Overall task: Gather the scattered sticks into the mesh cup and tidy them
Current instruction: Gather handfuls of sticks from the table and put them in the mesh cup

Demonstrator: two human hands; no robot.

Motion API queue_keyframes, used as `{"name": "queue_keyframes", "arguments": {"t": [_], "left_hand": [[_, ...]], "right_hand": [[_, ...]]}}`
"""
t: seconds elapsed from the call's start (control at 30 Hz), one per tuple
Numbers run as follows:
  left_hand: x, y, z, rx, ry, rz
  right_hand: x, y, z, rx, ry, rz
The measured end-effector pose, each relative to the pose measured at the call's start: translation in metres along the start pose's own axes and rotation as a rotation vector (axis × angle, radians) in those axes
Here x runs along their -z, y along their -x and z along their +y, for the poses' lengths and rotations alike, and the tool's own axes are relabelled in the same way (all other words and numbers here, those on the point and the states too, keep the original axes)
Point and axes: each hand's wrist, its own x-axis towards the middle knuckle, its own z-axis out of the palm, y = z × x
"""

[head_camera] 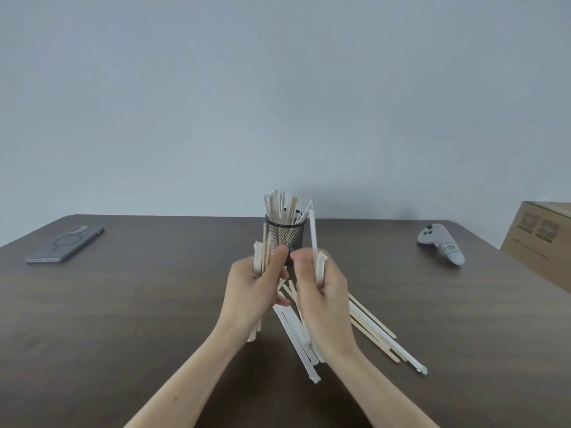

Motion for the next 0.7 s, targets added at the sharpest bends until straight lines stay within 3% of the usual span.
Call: {"name": "queue_keyframes", "arguments": {"t": [0.1,0.23,0.4,0.7], "left_hand": [[-0.005,0.007,0.000,-0.054,-0.032,-0.041],[-0.003,0.005,-0.004,-0.096,-0.039,0.031],[0.000,0.006,-0.009,-0.029,-0.018,0.056],[0.006,0.002,-0.009,-0.046,-0.064,0.086]], "right_hand": [[-0.002,0.003,0.005,-0.042,-0.006,0.005],[0.001,0.001,0.003,-0.140,-0.039,0.066],[0.002,0.008,0.009,-0.286,-0.006,0.026],[0.004,0.004,0.004,-0.263,0.122,-0.004]]}}
